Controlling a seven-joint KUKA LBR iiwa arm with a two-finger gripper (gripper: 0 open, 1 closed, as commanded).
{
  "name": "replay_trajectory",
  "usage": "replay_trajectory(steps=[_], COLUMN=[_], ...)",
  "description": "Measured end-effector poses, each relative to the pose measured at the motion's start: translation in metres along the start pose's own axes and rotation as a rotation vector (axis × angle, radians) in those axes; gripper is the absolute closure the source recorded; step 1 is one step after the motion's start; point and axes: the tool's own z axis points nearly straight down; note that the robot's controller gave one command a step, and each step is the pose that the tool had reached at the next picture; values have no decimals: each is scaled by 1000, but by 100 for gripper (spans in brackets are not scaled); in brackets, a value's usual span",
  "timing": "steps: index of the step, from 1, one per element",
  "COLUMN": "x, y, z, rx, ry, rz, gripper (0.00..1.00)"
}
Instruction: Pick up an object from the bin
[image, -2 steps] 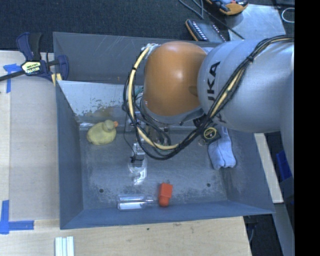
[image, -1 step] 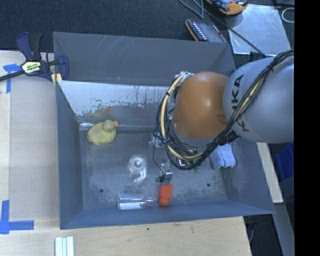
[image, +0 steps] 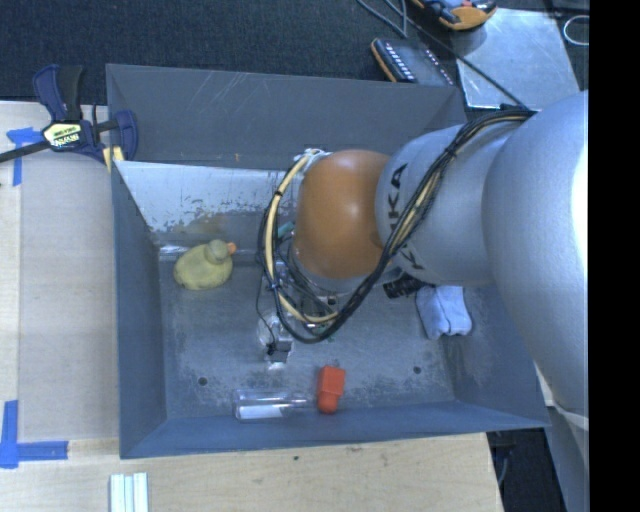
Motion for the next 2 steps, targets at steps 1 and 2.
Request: replay_trajectory(steps=[1,2], x=[-26,-3], y=[-33,-43], z=[30,26], rx=[5,-3], ry=[14,-2], rz=[-35,-142], gripper=[0,100])
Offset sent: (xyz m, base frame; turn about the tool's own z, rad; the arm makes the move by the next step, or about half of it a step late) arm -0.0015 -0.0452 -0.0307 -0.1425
